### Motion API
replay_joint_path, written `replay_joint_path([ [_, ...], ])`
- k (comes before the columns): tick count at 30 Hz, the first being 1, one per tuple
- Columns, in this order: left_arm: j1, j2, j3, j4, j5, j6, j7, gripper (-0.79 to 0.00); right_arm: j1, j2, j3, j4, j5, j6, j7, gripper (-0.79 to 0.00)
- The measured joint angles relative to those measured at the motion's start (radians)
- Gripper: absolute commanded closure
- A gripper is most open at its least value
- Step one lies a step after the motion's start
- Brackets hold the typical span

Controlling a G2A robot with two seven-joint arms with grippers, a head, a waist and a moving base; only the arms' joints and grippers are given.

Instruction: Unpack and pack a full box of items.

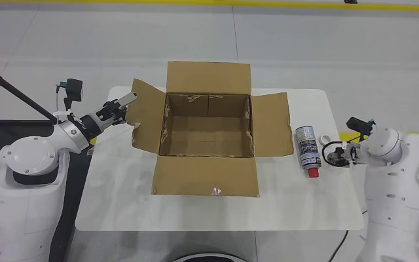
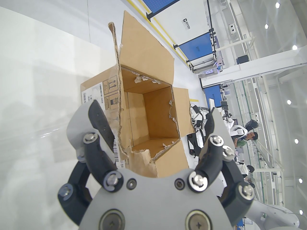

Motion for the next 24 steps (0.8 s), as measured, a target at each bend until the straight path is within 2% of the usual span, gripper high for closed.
replay_joint_path([
  [3,0.0,0.0,0.0,0.0,0.0,0.0,0.0,-0.785,0.008,0.007,-0.011,0.029,0.003,0.002,0.0,0.0],
  [6,0.0,0.0,0.0,0.0,0.0,0.0,0.0,-0.785,0.018,0.014,-0.024,0.057,-0.005,0.0,0.0,-0.086],
  [14,0.0,0.0,0.0,0.0,0.0,0.0,0.0,-0.785,0.038,0.02,-0.071,0.107,0.02,0.002,0.0,-0.157],
  [18,0.0,0.0,0.0,0.0,0.0,0.0,0.0,-0.785,0.048,0.023,-0.087,0.125,0.029,0.004,0.0,-0.249],
  [24,0.0,0.0,0.0,0.0,0.0,0.0,0.0,-0.785,0.05,0.028,-0.1,0.132,0.043,0.004,0.0,-0.296],
])
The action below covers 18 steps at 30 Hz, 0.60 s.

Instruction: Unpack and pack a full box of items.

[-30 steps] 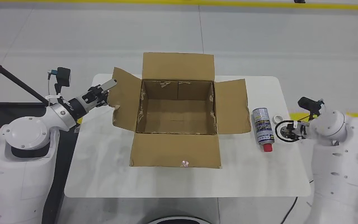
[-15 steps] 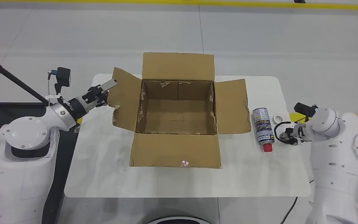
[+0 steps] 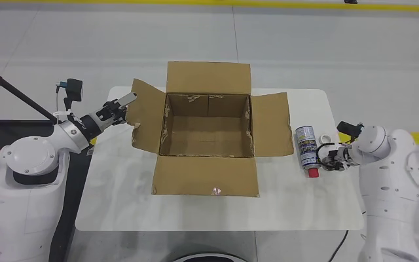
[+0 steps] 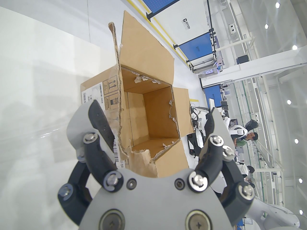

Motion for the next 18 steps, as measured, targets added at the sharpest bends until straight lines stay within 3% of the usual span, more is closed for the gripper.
replay_joint_path([
  [6,0.0,0.0,0.0,0.0,0.0,0.0,0.0,-0.785,-0.014,0.01,0.005,-0.041,0.007,0.004,0.0,-0.357],
  [8,0.0,0.0,0.0,0.0,0.0,0.0,0.0,-0.785,-0.025,0.015,0.014,-0.094,0.019,0.002,0.0,-0.505],
  [10,0.0,0.0,0.0,0.0,0.0,0.0,0.0,-0.785,-0.042,0.019,0.017,-0.162,0.03,-0.005,0.0,-0.554],
  [14,0.0,0.0,0.0,0.0,0.0,0.0,0.0,-0.785,-0.079,0.029,0.015,-0.304,0.041,0.003,0.0,-0.785],
  [18,0.0,0.0,0.0,0.0,0.0,0.0,0.0,-0.785,-0.12,0.039,0.023,-0.458,0.103,-0.013,0.0,-0.785],
])
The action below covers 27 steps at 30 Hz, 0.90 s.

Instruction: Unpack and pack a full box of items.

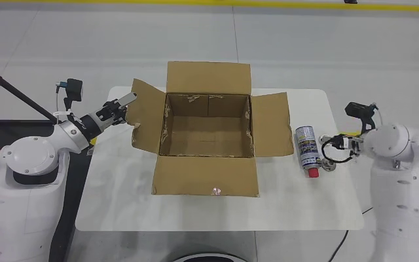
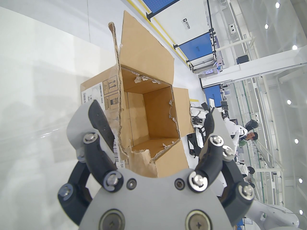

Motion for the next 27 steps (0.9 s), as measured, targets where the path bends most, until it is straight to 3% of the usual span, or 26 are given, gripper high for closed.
replay_joint_path([
  [7,0.0,0.0,0.0,0.0,0.0,0.0,0.0,-0.785,-0.063,0.016,-0.074,-0.312,-0.016,0.012,0.0,-0.785],
  [27,0.0,0.0,0.0,0.0,0.0,0.0,0.0,-0.785,-0.076,0.015,-0.067,-0.302,0.003,0.012,-0.031,-0.785],
])
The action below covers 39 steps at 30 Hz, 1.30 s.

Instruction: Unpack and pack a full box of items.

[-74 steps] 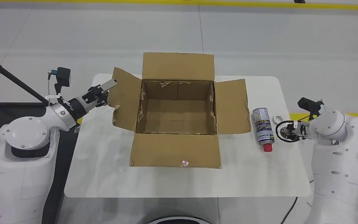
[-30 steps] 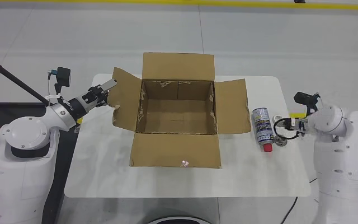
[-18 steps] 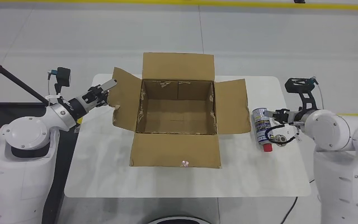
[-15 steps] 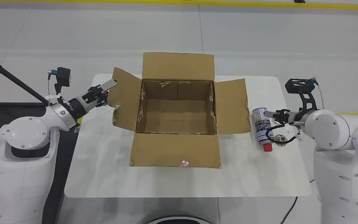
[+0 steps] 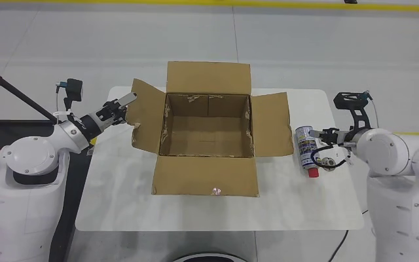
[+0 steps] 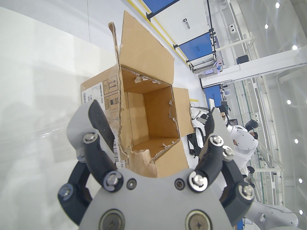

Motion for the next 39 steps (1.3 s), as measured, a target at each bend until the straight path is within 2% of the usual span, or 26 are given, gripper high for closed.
replay_joint_path([
  [4,0.0,0.0,0.0,0.0,0.0,0.0,0.0,-0.785,-0.01,0.004,0.047,-0.004,0.065,-0.011,-0.028,-0.785],
  [10,0.0,0.0,0.0,0.0,0.0,0.0,0.0,-0.785,-0.022,0.016,0.104,0.023,0.08,-0.054,-0.019,-0.785],
  [18,0.0,0.0,0.0,0.0,0.0,0.0,0.0,-0.785,0.007,0.033,0.109,0.197,0.026,-0.139,-0.01,-0.785],
  [22,0.0,0.0,0.0,0.0,0.0,0.0,0.0,-0.785,0.036,0.04,0.102,0.299,-0.004,-0.144,0.0,-0.671],
  [24,0.0,0.0,0.0,0.0,0.0,0.0,0.0,-0.785,0.049,0.042,0.097,0.346,-0.014,-0.132,0.009,-0.582],
  [28,0.0,0.0,0.0,0.0,0.0,0.0,0.0,-0.785,0.08,0.042,0.072,0.445,-0.027,-0.095,0.014,-0.486],
  [32,0.0,0.0,0.0,0.0,0.0,0.0,0.0,-0.785,0.096,0.041,0.049,0.506,-0.021,-0.072,0.006,-0.453],
  [39,0.0,0.0,0.0,0.0,0.0,0.0,0.0,-0.785,0.108,0.043,0.025,0.54,-0.021,-0.058,0.004,-0.443],
])
